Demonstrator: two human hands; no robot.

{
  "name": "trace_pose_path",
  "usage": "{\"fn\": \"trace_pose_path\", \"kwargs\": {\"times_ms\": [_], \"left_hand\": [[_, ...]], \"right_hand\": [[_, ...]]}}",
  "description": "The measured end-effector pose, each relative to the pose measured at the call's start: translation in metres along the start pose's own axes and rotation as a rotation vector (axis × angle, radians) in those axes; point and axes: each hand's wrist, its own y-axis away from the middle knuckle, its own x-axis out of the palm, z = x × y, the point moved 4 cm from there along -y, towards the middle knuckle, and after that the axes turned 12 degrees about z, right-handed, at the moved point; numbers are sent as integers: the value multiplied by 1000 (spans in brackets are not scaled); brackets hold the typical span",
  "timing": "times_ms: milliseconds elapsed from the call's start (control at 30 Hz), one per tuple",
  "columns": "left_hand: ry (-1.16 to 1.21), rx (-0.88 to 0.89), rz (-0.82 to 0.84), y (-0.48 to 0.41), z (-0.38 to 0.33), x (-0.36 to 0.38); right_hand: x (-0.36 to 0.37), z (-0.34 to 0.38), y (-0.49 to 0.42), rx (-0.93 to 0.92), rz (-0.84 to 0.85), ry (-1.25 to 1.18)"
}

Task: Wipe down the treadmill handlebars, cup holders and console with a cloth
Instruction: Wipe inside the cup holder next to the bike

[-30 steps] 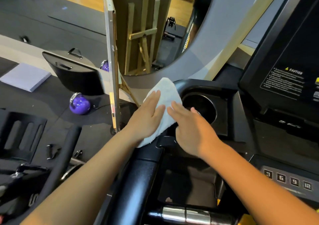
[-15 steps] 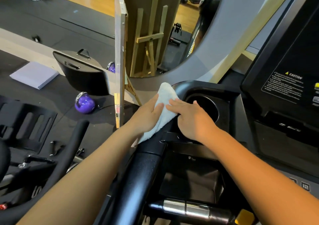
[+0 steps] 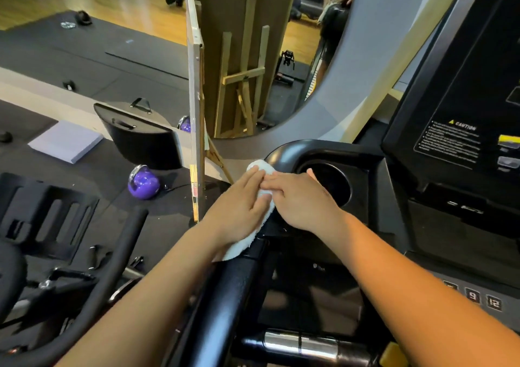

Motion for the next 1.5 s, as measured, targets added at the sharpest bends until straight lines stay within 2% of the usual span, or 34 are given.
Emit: {"fn": "trace_pose_path", "kwargs": {"times_ms": [67, 133, 233, 333, 400, 467, 567, 600, 667, 733, 800, 867, 1000, 1133, 1200, 1367, 1500], "left_hand": [[1, -19, 56, -5, 4, -6], [-10, -9, 77, -6, 4, -12], [-1, -18, -68, -11, 5, -24], [81, -47, -249, -13, 0, -40], [369, -28, -394, -12, -13, -61], [809, 82, -431, -16, -40, -82], [1363, 281, -204, -35, -93, -90], [1486, 340, -128, -41, -107, -88], [1584, 448, -5, -48, -123, -84], [1387, 436, -42, -51, -119, -87], [1122, 362, -106, -53, -105, -84], [1043, 305, -89, -53, -97, -73], [869, 282, -108, -57, -93, -53], [289, 109, -155, -61, -55, -37], [105, -19, -157, -57, -30, -26], [278, -86, -27, -54, -12, -5], [397, -221, 24, -58, 1, -5]], "right_hand": [[-14, -3, -3, 8, 61, -76], [-33, -9, 5, 14, 21, -243], [-68, -28, 22, 77, -190, -399], [-81, -48, 33, 96, -201, -462], [-80, -54, 37, 92, -172, -514], [-81, -43, 42, 33, -150, -614], [-96, -16, 43, -219, -175, -830], [-103, -13, 44, -272, -227, -863], [-121, -18, 51, -236, -415, -758], [-137, -37, 59, -137, -581, -475], [-148, -55, 69, -25, -627, -207], [-153, -67, 74, 56, -626, 5], [-130, -66, 60, 44, -464, 111], [-96, -74, 45, 58, -240, 285], [-81, -84, 38, 85, -181, 303], [-33, -79, 16, 39, 10, 225], [-26, -85, 12, -117, 95, 102]]}}
